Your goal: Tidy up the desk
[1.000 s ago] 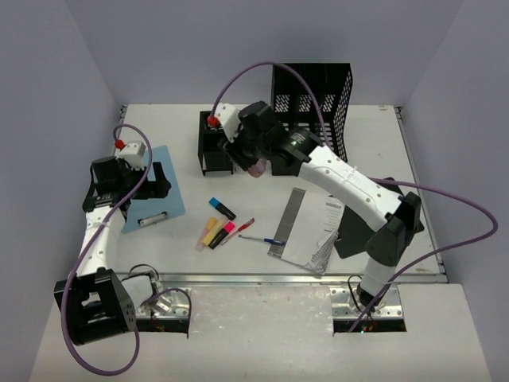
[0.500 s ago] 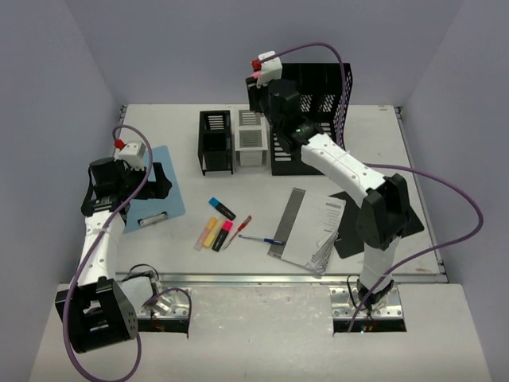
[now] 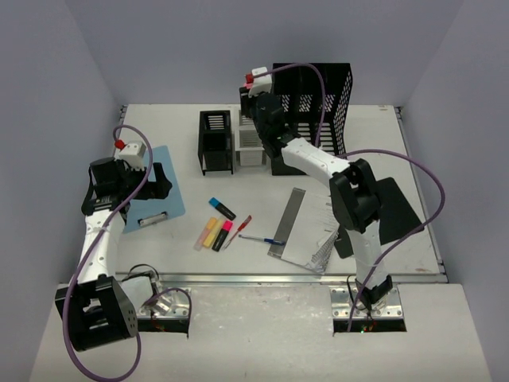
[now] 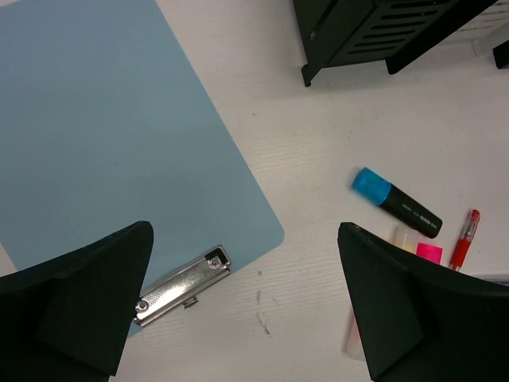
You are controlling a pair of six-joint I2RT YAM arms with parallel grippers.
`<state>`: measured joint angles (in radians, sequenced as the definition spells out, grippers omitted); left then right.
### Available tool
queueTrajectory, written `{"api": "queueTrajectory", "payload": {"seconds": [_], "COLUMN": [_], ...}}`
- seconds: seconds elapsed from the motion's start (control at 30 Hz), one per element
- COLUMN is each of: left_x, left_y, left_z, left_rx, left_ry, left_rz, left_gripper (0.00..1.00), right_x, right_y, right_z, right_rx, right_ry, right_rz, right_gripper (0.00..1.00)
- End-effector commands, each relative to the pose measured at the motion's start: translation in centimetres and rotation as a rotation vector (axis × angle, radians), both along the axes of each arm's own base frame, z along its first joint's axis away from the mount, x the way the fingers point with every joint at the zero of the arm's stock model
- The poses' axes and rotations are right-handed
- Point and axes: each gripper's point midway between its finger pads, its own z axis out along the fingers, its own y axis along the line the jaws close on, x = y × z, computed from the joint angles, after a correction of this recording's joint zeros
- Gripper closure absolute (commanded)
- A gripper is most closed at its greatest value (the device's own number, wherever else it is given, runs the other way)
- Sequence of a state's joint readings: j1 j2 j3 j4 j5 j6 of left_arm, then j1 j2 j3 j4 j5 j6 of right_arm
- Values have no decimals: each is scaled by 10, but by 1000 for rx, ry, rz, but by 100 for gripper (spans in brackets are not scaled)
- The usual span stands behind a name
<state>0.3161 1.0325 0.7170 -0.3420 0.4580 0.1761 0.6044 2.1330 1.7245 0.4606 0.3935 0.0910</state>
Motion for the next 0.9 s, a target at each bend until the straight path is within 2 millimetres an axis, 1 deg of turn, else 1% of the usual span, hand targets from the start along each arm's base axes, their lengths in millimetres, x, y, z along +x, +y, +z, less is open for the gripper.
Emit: {"api": "queueTrajectory", "payload": {"seconds": [0.0,0.1,0.2,0.27,0.3,0.33,0.4,0.57,0.6,0.63,0.7,0.77,0.83,0.87], "left_x": [5,5,5,5,5,5,6,6,6,6,6,6,7,7], "left_y": [3,3,3,3,4,4,4,5,5,5,5,5,5,5], "left_z": [6,6,5,5,5,4,2,0,0,0,-1,-1,-1,-1], "left_rx": [2,4,2,3,3,2,3,1,1,1,1,2,-1,1], "left_ry": [-32,-32,-30,-30,-28,-25,-20,-11,-11,-9,-10,-8,-7,-8], "left_rz": [-10,-8,-7,-6,-4,-4,-2,-1,1,1,-1,0,-1,-1], "left_gripper": [0,0,0,0,0,0,0,0,0,0,0,0,0,0], "right_x": [9,14,18,22,23,26,28,33,34,35,36,36,35,34], "right_y": [-7,-7,-9,-9,-8,-7,-8,-2,-1,-1,-1,0,0,2], "right_z": [58,39,31,21,21,12,7,-19,-21,-26,-29,-34,-37,-38], "right_rx": [138,143,148,158,159,151,162,164,166,162,160,156,153,149], "right_ry": [-176,-185,-204,-211,-225,-220,-222,-174,-172,-167,-163,-156,-147,-146], "right_rz": [-48,-50,-61,-69,-63,-62,-62,-41,-41,-40,-35,-33,-29,-18], "right_gripper": [99,99,99,99,99,99,99,97,96,95,86,82,68,65]}}
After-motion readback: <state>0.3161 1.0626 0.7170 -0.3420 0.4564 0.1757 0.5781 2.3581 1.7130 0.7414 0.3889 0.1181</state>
